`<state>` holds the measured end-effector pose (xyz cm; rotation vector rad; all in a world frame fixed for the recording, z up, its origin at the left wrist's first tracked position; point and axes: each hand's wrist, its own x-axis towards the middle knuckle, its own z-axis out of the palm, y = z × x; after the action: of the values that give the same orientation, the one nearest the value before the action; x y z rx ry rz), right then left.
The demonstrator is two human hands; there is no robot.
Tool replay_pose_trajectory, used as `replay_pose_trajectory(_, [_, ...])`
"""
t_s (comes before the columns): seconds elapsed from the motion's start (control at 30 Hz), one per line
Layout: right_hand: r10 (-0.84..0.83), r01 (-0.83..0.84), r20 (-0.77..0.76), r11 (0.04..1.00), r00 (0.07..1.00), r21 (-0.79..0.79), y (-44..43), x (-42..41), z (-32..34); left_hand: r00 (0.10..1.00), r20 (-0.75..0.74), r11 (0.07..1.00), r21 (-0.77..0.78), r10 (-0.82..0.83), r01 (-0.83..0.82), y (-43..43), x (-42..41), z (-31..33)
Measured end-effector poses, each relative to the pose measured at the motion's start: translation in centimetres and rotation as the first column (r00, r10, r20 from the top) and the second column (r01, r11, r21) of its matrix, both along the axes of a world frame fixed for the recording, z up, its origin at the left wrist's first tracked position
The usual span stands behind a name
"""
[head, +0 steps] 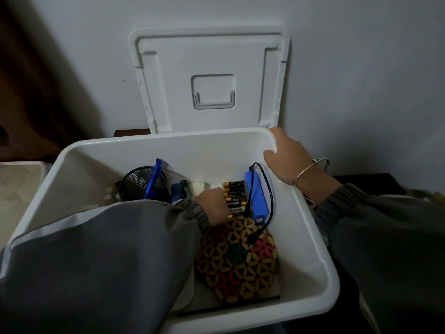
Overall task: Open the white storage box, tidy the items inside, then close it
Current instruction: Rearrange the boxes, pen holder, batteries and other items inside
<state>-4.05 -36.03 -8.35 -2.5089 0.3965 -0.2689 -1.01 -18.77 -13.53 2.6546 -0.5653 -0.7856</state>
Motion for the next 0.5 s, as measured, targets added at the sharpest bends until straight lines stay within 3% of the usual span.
replay_pose_trajectory(0.27, [-0.011, 0.011, -0.017, 1.0, 1.0, -0.011, 0.0, 0.0, 0.1, 0.994, -0.097, 0.996, -0.087, -0.042, 0.033, 0.1, -0.2, -0.1])
replay_pose_trajectory(0.5, [-0.005, 0.005, -0.013, 1.0, 1.0, -0.008, 0.0, -0.1, 0.1, 0.933, 0.148, 0.944, 0.031, -0.328, 0.327, 2.7, 2.3, 1.0])
